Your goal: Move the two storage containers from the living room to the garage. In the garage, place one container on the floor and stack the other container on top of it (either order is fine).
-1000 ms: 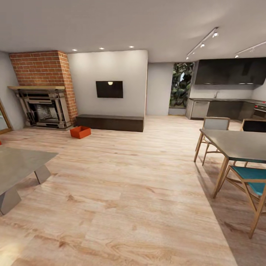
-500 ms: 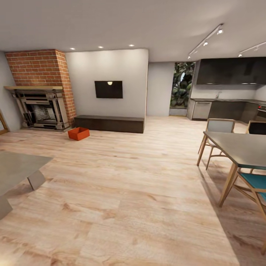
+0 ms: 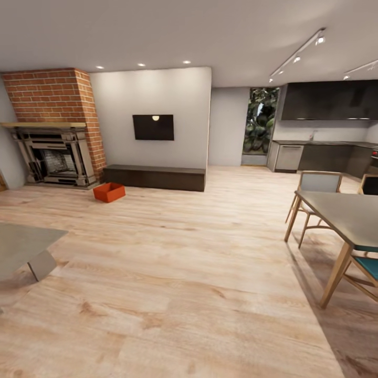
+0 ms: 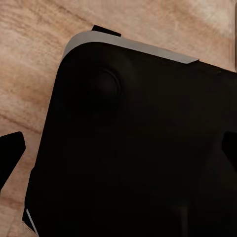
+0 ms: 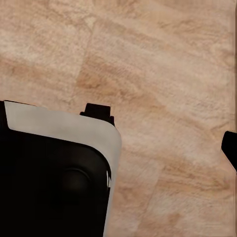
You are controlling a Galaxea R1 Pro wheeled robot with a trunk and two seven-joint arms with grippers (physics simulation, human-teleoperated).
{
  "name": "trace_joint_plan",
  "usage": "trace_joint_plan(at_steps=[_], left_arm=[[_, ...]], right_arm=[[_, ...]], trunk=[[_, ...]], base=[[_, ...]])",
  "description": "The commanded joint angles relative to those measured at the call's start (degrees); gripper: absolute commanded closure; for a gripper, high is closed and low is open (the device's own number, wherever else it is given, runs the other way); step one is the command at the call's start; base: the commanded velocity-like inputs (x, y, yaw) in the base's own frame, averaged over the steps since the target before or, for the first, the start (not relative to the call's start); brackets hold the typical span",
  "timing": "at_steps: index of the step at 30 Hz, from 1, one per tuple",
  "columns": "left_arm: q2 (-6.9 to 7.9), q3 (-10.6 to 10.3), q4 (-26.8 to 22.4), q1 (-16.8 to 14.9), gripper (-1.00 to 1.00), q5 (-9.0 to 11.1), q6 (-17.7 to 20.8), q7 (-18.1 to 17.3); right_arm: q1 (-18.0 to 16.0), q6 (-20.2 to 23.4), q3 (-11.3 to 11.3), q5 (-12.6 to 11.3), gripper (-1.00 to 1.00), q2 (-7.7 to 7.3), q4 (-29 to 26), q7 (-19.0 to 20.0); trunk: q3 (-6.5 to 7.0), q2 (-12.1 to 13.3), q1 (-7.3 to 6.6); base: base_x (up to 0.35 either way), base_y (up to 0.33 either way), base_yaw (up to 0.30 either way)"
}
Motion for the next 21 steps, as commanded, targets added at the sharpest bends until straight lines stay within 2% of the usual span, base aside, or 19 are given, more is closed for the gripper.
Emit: trace_joint_plan(at_steps=[1,21], left_arm=[[-0.01,0.07,-0.05,0.01,-1.00,0.21,-0.10,0.01],[-0.01,0.07,-0.05,0.01,-1.00,0.30,-0.10,0.01]], right_arm=[[-0.05,-0.30,0.48,-0.55,-1.00,0.02,0.15,0.12],[-0.05,-0.30,0.48,-0.55,-1.00,0.02,0.13,0.12]], trunk=[[-0.05,-0.02,0.03],[-0.05,-0.02,0.03]], base=[[0.322,0.000,0.000],[0.323,0.000,0.000]])
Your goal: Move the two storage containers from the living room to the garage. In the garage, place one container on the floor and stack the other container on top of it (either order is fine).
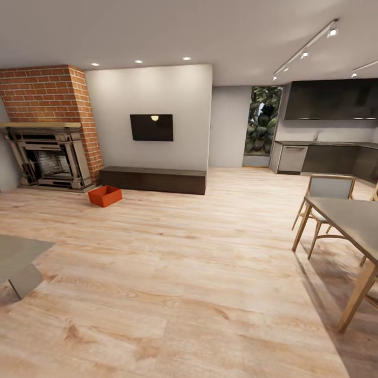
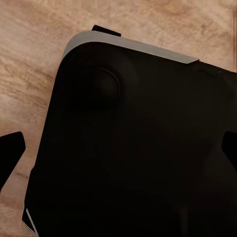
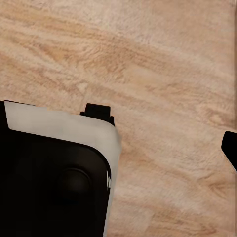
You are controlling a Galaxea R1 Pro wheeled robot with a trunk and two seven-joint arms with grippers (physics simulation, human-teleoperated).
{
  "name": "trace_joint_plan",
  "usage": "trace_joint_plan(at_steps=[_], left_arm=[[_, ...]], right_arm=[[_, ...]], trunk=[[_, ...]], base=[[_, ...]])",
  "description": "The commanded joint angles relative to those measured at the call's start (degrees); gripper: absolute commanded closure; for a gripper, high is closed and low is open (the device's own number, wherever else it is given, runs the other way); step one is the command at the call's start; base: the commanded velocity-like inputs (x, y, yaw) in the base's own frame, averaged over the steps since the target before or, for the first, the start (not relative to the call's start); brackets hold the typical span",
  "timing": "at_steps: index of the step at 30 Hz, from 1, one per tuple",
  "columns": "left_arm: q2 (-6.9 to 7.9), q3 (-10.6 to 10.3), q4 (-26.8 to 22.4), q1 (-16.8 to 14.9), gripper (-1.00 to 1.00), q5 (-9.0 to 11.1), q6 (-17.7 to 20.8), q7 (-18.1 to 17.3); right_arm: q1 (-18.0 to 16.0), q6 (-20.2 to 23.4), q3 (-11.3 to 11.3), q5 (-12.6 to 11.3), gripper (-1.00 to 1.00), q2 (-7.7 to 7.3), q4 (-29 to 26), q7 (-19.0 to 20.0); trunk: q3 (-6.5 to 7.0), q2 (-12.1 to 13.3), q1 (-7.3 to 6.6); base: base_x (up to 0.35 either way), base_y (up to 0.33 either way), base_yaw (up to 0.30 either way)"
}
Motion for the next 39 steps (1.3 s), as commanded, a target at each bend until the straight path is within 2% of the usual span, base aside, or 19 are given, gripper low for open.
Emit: trace_joint_plan(at_steps=[1,39], left_arm=[[-0.01,0.07,-0.05,0.01,-1.00,0.19,-0.10,0.01],[-0.01,0.07,-0.05,0.01,-1.00,0.20,-0.10,0.01]], right_arm=[[-0.05,-0.30,0.48,-0.55,-1.00,0.02,0.14,0.12],[-0.05,-0.30,0.48,-0.55,-1.00,0.02,0.12,0.12]], trunk=[[-0.05,-0.02,0.03],[-0.05,-0.02,0.03]], base=[[0.322,0.000,0.000],[0.322,0.000,0.000]])
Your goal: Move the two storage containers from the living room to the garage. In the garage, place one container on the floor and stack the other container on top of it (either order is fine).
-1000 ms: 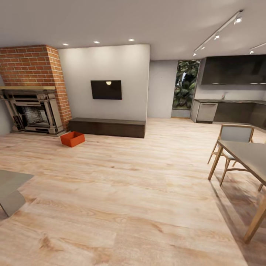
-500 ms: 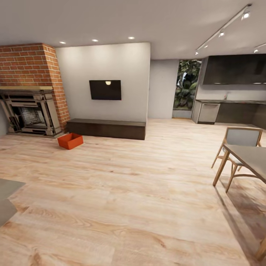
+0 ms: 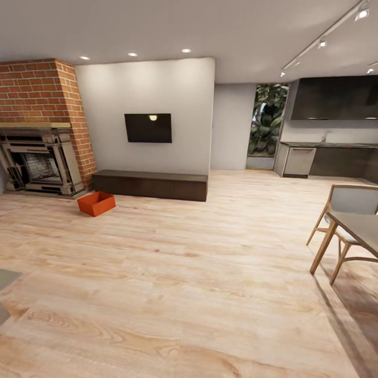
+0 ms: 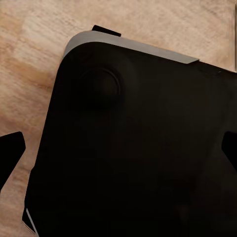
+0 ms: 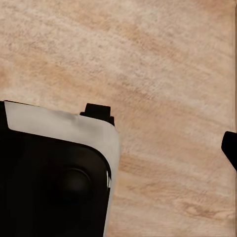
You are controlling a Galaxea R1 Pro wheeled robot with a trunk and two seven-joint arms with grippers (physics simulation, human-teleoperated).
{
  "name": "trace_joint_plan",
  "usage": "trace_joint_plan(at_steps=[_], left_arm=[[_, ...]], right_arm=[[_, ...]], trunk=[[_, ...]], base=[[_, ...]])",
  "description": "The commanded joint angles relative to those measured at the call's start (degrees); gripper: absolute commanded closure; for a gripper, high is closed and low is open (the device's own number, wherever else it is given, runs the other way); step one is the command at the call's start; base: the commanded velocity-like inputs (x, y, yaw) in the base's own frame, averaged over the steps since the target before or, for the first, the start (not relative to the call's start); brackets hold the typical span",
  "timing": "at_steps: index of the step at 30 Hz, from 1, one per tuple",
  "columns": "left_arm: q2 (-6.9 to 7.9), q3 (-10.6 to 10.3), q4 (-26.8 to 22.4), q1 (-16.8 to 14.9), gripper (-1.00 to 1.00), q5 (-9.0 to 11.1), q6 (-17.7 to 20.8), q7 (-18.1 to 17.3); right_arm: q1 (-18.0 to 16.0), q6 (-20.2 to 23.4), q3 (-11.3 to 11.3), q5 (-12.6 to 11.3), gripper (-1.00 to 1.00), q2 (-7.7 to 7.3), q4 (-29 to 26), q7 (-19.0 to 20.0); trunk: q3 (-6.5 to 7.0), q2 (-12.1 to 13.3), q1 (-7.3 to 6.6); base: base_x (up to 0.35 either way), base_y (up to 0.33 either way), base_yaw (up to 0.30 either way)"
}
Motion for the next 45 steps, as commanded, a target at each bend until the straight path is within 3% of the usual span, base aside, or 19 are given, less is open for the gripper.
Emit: trace_joint_plan(at_steps=[1,45], left_arm=[[-0.01,0.07,-0.05,0.01,-1.00,0.21,-0.13,0.01],[-0.01,0.07,-0.05,0.01,-1.00,0.14,-0.19,0.01]], right_arm=[[-0.05,-0.29,0.48,-0.55,-1.00,0.02,0.16,0.12],[-0.05,-0.29,0.48,-0.55,-1.00,0.02,0.16,0.12]], trunk=[[-0.05,-0.02,0.03],[-0.05,-0.02,0.03]], base=[[0.322,0.000,0.000],[0.322,0.000,0.000]])
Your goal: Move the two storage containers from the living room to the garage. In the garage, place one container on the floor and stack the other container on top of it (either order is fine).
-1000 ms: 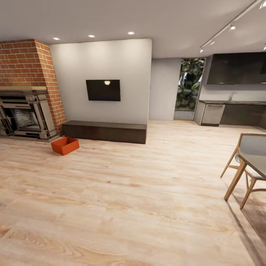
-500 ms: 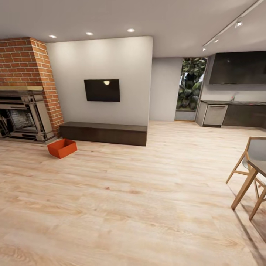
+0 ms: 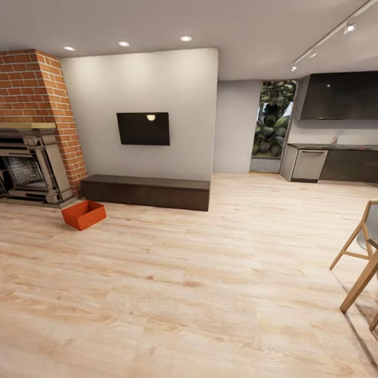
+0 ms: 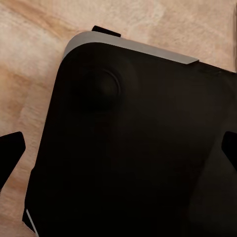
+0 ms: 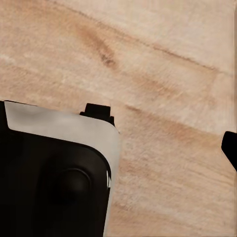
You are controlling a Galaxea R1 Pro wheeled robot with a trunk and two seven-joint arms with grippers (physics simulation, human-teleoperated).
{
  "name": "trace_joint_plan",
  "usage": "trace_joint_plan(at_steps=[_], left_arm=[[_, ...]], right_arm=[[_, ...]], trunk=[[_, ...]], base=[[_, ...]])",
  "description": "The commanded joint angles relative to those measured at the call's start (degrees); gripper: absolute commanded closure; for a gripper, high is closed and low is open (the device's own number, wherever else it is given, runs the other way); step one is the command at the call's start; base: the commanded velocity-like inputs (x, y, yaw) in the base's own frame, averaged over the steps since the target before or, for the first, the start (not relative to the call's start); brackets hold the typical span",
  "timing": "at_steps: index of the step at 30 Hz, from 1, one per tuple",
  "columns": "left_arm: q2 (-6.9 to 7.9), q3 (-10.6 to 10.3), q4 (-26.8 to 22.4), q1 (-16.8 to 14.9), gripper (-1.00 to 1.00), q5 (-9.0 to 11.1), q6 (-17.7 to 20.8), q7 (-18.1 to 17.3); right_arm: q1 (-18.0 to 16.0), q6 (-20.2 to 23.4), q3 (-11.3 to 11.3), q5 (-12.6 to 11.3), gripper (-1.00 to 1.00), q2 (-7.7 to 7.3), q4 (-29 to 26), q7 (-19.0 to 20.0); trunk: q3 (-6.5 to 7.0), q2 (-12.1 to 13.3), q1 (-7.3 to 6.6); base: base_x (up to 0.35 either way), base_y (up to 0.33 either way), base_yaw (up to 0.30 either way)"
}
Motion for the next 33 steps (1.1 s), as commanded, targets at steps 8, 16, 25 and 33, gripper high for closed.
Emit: trace_joint_plan(at_steps=[8,16,25,33], left_arm=[[-0.01,0.07,-0.05,0.01,-1.00,0.20,-0.05,0.01],[-0.01,0.07,-0.05,0.01,-1.00,0.23,-0.02,0.01],[-0.01,0.07,-0.05,0.01,-1.00,0.21,-0.06,0.01],[-0.01,0.07,-0.05,0.01,-1.00,0.22,-0.07,0.01]], right_arm=[[-0.05,-0.30,0.48,-0.55,-1.00,0.02,0.17,0.12],[-0.05,-0.30,0.48,-0.55,-1.00,0.02,0.16,0.12],[-0.05,-0.30,0.48,-0.55,-1.00,0.02,0.13,0.12],[-0.05,-0.30,0.48,-0.55,-1.00,0.02,0.15,0.12]], trunk=[[-0.05,-0.02,0.03],[-0.05,-0.02,0.03],[-0.05,-0.02,0.03],[-0.05,-0.02,0.03]], base=[[0.322,0.000,0.000],[0.322,0.000,0.000],[0.322,0.000,0.000],[0.323,0.000,0.000]])
